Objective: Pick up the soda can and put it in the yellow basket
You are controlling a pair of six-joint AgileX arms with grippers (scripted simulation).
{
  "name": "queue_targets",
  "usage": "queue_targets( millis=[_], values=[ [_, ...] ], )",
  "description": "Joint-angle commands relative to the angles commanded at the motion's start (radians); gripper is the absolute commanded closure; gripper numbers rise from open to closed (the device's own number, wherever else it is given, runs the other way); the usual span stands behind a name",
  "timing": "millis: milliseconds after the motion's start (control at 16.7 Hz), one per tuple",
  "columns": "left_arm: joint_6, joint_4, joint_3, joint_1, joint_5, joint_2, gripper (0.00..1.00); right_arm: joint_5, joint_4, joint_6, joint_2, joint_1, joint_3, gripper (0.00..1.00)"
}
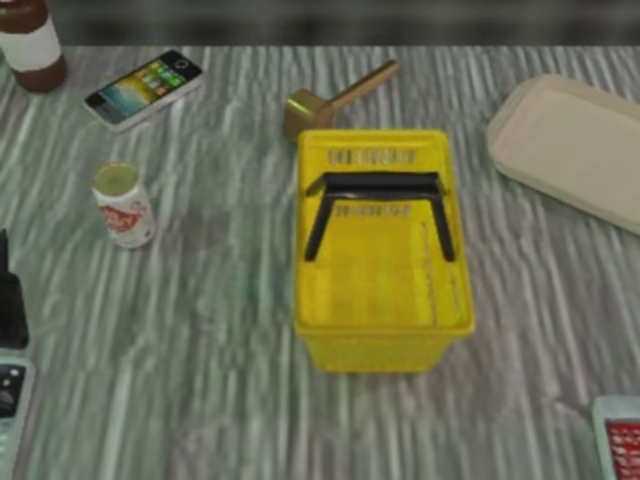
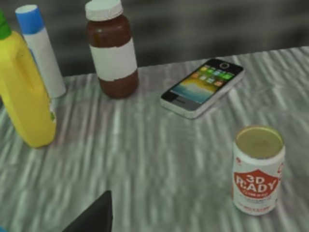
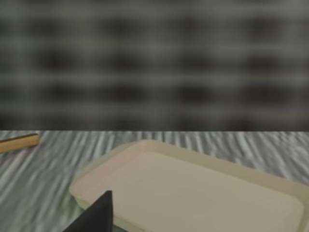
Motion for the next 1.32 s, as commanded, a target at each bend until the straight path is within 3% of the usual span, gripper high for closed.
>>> queue_targets(
  millis=[840, 1080, 1320],
  values=[
    [0.423, -0.763, 1.279, -0.09, -0.002, 1.485, 0.0, 0.0, 0.0, 0.0, 0.0, 0.0, 0.0, 0.0],
    [0.506, -0.923, 1.519, -0.108, -0.001, 1.777, 0.0, 0.0, 0.0, 0.0, 0.0, 0.0, 0.0, 0.0],
    [0.545, -1.003, 1.619, -0.117, -0.001, 1.906, 0.0, 0.0, 0.0, 0.0, 0.0, 0.0, 0.0, 0.0]
  ],
)
